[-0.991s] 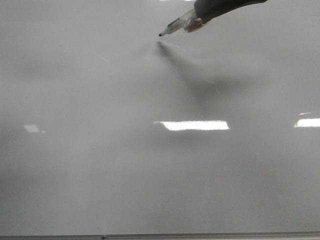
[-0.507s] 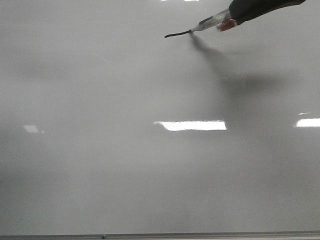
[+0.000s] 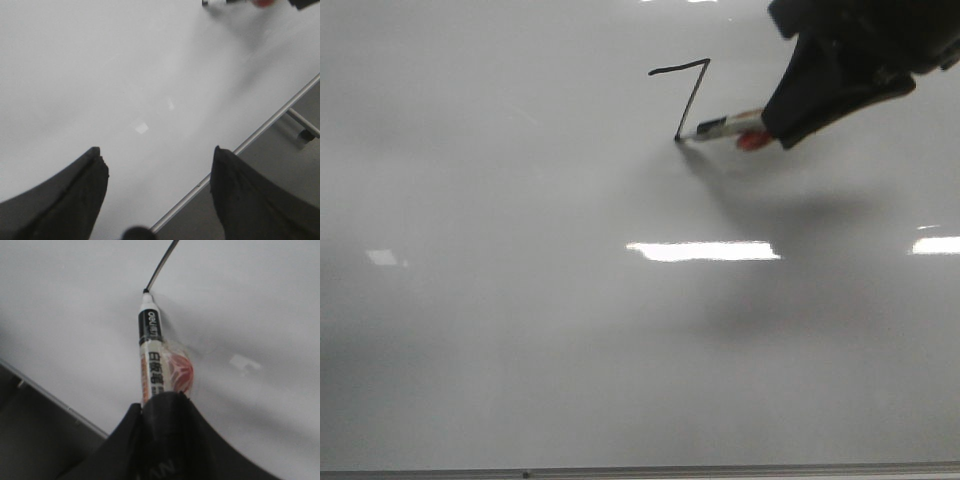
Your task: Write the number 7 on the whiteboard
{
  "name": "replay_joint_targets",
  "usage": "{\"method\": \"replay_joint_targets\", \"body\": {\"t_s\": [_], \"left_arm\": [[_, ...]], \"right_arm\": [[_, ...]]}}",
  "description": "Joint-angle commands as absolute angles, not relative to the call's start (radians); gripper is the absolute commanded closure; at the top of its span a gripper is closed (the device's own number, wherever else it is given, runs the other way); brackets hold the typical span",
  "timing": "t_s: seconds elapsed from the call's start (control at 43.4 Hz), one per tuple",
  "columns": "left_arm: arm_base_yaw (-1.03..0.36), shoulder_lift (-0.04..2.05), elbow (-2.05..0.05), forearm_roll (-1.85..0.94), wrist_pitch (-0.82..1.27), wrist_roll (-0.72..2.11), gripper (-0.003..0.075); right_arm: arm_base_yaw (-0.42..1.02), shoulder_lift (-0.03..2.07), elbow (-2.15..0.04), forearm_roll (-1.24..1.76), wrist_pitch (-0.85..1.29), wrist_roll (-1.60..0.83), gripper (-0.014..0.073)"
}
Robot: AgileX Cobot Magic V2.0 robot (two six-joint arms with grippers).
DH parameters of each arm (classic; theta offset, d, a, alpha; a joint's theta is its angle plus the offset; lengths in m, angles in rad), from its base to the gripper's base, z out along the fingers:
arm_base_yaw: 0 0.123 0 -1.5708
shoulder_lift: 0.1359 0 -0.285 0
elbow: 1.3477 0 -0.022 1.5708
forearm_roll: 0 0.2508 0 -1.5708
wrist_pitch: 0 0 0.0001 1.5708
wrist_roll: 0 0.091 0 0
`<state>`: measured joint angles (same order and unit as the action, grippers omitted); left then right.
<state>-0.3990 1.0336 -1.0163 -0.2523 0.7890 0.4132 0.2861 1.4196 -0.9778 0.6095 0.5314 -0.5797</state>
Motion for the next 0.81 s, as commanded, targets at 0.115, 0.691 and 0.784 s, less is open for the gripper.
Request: {"method": "replay_joint_targets", "body": {"t_s": [0.115,0.691,0.784], "left_arm": [[-0.395,1.018,-1.041,-0.273,0.711,0.404,0.0283],[-0.686,1.019,-1.041,-0.537,0.760,0.903,0.0283],[-0.752,1.021,-1.041,-0.537,0.723,0.903,0.0283]], "right_arm": [[0.330,1.343,-0.992,0.603,0.471,-0.584,0.0710],[0.411,0.989,-0.960,0.618,0.986,-1.027,0.0710],[0.411,0.984,-0.960,0.647,0.989,-1.039,0.0710]]}}
